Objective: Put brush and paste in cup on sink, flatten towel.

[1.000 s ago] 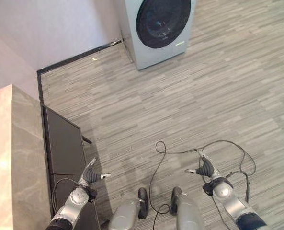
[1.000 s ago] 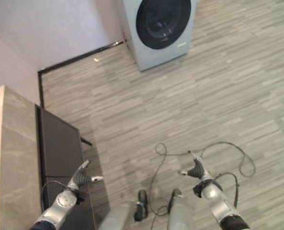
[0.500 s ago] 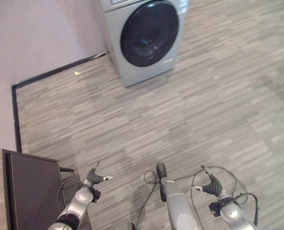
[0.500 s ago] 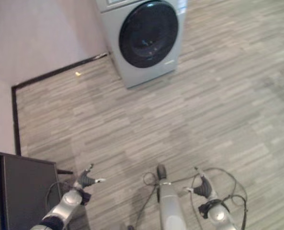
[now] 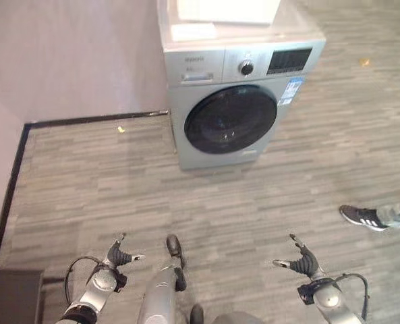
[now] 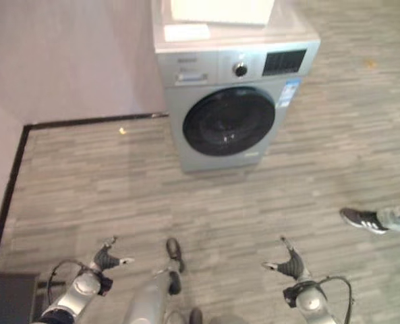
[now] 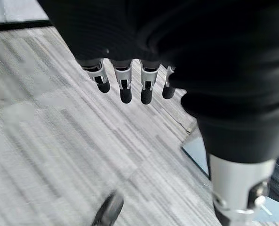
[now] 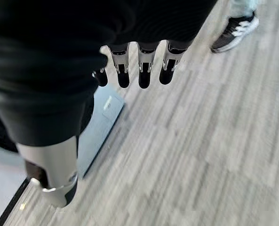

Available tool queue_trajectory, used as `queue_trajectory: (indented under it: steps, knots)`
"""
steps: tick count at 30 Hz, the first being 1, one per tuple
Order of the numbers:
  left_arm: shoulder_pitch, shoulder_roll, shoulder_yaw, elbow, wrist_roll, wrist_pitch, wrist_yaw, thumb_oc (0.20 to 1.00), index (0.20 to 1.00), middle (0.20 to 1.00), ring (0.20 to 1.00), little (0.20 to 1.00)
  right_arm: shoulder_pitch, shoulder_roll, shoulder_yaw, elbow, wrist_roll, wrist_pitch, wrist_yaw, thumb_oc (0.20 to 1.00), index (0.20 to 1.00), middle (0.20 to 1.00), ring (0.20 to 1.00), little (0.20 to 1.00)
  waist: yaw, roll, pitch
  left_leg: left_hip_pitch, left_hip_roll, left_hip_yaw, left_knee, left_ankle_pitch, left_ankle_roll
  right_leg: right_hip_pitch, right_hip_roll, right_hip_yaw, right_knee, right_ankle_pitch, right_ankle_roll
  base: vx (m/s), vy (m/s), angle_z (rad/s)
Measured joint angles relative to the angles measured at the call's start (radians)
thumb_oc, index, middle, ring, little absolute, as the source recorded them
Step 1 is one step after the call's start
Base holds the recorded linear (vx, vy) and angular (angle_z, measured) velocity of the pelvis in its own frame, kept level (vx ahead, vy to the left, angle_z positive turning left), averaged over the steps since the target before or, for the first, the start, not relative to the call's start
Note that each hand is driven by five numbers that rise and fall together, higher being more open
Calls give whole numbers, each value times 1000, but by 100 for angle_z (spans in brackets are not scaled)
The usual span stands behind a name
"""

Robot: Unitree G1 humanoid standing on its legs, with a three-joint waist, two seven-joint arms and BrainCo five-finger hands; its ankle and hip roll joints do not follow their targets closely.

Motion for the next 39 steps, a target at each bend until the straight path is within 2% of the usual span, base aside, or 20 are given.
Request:
queue_trajectory:
  steps: [2,3,4,5,6,7,8,12,15,16,17,20,22,24,25,27,30,35,37,39]
  knots:
    - [-3,-21,39,15,-1,6,1,1000,1000,1000,1000,1000,8,-18,-3,-18,-1,-12,11,1000,1000,1000,1000,1000,-29,-51,-21,25,-25,20,17,-42,-33,-94,-170,12,52,-106,15,498,257,-51]
    - [-18,-6,45,-1,0,-3,-2,1000,1000,1000,1000,1000,6,-6,0,-7,-1,-8,13,1000,1000,1000,1000,1000,-24,-80,-18,-30,-12,61,165,-88,-47,-77,-233,52,-122,-66,35,367,283,11]
    - [-44,3,50,-12,-1,-9,0,1000,1000,1000,1000,1000,32,21,-1,-2,-1,-6,12,1000,1000,1000,1000,1000,-33,-124,-25,-75,-25,89,242,-108,-67,-12,-246,37,-199,-63,8,417,373,35]
    - [-71,-16,35,-31,-1,-16,-6,1000,1000,1000,1000,1000,41,24,6,33,-2,0,39,1000,1000,1000,1000,1000,-29,-127,-10,-71,-92,127,257,-191,2,-58,-253,2,-30,-75,33,347,353,43]
    - [-60,-30,26,-43,0,-15,-9,1000,1000,1000,1000,1000,38,8,7,30,-2,5,46,1000,1000,1000,1000,1000,-15,-68,-6,-10,-107,122,134,-174,34,-104,-216,-14,105,-51,68,279,241,15]
    - [-44,-25,28,-37,0,-15,-11,1000,1000,1000,1000,1000,32,23,11,39,-3,5,51,1000,1000,1000,1000,1000,-12,-53,-1,50,-105,110,68,-180,7,-121,-198,-20,190,-22,98,234,154,34]
    - [-54,-19,20,-44,0,-3,-11,1000,1000,1000,1000,1000,29,27,50,14,-3,7,57,1000,1000,1000,1000,1000,-15,-67,8,115,-139,47,10,-174,-6,-216,-210,-16,393,13,70,260,102,53]
    - [-130,-44,-2,-16,0,-5,-5,1000,1000,1000,1000,1000,-24,9,52,-13,-1,-10,54,1000,1000,1000,1000,1000,-30,-21,55,198,-132,-81,-97,-149,-60,-433,-164,86,295,-69,-4,224,-7,93]
    - [-167,-75,-4,43,1,-20,3,1000,1000,1000,1000,1000,-50,-8,65,-36,2,-21,53,1000,1000,1000,1000,1000,-44,-9,80,256,-126,-154,-114,-157,-95,-561,-200,148,-110,91,40,109,-65,109]
    - [-149,-63,-9,38,1,-19,3,1000,1000,1000,1000,1000,-31,2,66,-35,8,-20,52,1000,1000,1000,1000,1000,-45,-42,79,293,-143,-166,-87,-202,-154,-561,-238,133,-138,284,27,43,-98,101]
    - [-84,-31,-10,26,0,-25,9,1000,1000,1000,1000,1000,8,26,81,-8,10,-23,53,1000,1000,1000,1000,1000,-10,-125,46,322,-164,-164,-10,-284,-201,-554,-265,143,-82,465,-26,44,-72,69]
    - [-62,-21,-1,46,0,-25,8,1000,1000,1000,1000,1000,-14,2,70,1,10,-34,52,1000,1000,1000,1000,1000,-4,-138,36,141,-123,-147,104,-322,-179,-489,-250,155,-291,466,-31,33,-47,33]
    - [-36,-19,7,56,0,-17,5,1000,1000,1000,1000,1000,-59,3,68,13,10,-30,52,1000,1000,1000,1000,1000,6,-157,34,126,-113,-162,87,-289,-208,-462,-218,186,-385,485,-27,45,-39,-30]
    - [-36,-35,8,90,0,-16,6,1000,1000,1000,1000,1000,-60,3,63,14,10,-29,54,1000,1000,1000,1000,1000,0,-153,35,174,-82,-148,43,-259,-230,-409,-213,135,-444,396,17,33,-15,-29]
    - [-36,-36,7,83,1,-16,6,1000,1000,1000,1000,1000,-60,3,63,16,10,-31,54,1000,1000,1000,1000,1000,4,-143,35,180,-58,-140,26,-255,-230,-404,-205,98,-438,356,35,33,-14,-32]
    - [-46,-40,7,79,1,-20,8,1000,1000,1000,1000,1000,-60,3,82,39,10,-32,59,1000,1000,1000,1000,1000,8,-114,34,198,-7,-146,0,-251,-241,-424,-194,45,-271,347,-11,33,-20,1]
    - [-40,-34,7,94,1,-29,7,1000,1000,1000,1000,1000,-44,-1,121,59,10,-35,80,1000,1000,1000,1000,1000,18,-139,7,204,-16,-169,-19,-232,-269,-370,-205,85,-321,339,-43,25,-24,11]
    - [-51,-58,8,112,1,-39,7,1000,1000,1000,1000,1000,-75,-12,145,89,23,-45,112,1000,1000,1000,1000,1000,22,-59,27,202,-7,-254,-44,-210,-291,-324,-199,58,-337,334,-34,25,-49,38]
    - [-84,-75,-7,127,0,-37,2,1000,1000,1000,1000,1000,-75,-27,150,104,42,-49,119,1000,1000,1000,1000,1000,-4,-12,52,202,-17,-355,-26,-200,-291,-353,-173,237,-187,244,-16,-13,-79,134]
    - [-71,-54,2,111,-2,-41,4,1000,1000,1000,1000,1000,-45,-24,154,103,56,-52,131,1000,1000,1000,1000,1000,16,-23,44,200,-33,-392,-31,-195,-295,-367,-188,272,-149,190,-3,-34,-139,85]
